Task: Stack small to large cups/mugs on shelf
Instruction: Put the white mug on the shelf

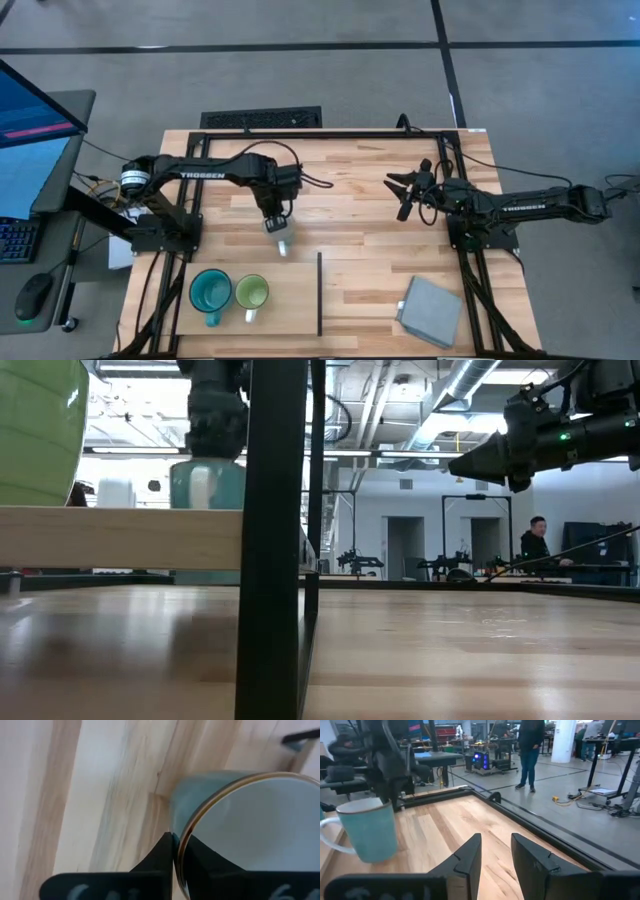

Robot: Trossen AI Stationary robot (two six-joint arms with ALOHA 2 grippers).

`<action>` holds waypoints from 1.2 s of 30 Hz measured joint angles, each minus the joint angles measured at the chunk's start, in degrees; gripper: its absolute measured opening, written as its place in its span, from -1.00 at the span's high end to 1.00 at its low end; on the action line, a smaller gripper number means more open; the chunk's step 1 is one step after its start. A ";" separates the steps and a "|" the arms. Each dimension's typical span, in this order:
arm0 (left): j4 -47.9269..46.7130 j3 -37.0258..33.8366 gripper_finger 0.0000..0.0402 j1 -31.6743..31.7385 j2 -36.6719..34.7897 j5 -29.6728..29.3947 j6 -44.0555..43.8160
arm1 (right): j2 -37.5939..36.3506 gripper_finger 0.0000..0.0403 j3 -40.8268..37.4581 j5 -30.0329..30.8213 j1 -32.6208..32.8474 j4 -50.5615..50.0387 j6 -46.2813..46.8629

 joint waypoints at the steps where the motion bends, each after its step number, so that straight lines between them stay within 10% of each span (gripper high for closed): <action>1: -0.21 0.93 0.96 -0.08 0.00 0.04 0.01 | 0.00 0.36 0.00 0.12 0.00 0.00 0.00; 15: -9.88 13.56 0.96 -6.59 -0.04 -0.58 -4.70 | 0.00 0.36 0.00 0.12 0.00 0.00 -0.11; 36: -1.99 13.92 0.96 -19.07 4.27 -0.78 -11.48 | 0.01 0.36 -0.02 0.14 0.00 -0.43 1.92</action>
